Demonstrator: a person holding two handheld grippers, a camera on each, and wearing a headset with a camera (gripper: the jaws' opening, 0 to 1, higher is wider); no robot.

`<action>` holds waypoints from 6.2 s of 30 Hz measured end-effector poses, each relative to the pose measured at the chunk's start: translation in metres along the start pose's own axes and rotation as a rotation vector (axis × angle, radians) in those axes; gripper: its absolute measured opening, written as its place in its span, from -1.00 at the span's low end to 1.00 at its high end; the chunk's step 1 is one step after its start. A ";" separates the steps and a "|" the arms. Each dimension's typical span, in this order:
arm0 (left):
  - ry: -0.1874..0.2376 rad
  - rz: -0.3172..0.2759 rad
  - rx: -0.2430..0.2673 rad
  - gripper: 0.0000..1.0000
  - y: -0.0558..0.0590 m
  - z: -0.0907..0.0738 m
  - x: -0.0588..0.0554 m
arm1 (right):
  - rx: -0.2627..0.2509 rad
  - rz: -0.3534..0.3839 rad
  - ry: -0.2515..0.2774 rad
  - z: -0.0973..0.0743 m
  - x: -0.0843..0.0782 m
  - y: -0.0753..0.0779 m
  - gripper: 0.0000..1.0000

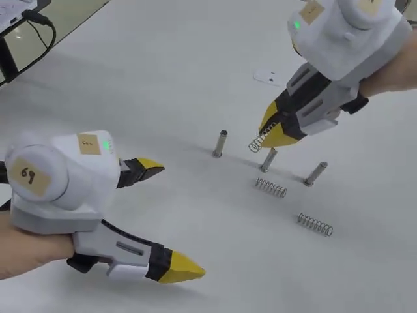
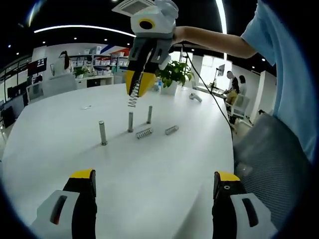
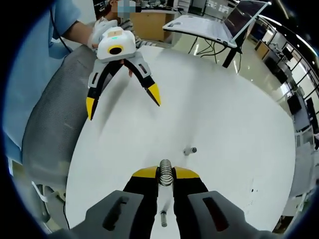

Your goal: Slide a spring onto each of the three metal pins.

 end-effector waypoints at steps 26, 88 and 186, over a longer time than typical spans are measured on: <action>0.001 -0.029 0.024 0.88 -0.004 -0.001 -0.007 | 0.011 -0.079 -0.130 0.025 0.018 0.049 -0.85; -0.027 -0.068 0.041 0.82 -0.011 0.001 -0.015 | 0.104 -0.081 -0.280 0.092 0.006 0.081 -0.84; 0.040 0.018 -0.053 0.77 -0.011 0.003 0.025 | -0.426 0.540 0.562 0.007 -0.111 -0.109 0.93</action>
Point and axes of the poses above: the centre of the closed fingertips' face, and the gripper's own axes: z roughly forward along the fingers, y roughly to its right, x roughly out of its top, the point moved 9 cm from there along -z, roughly backward along the fingers, and after that the axes turned 14 degrees about x, right-handed, at the moved point
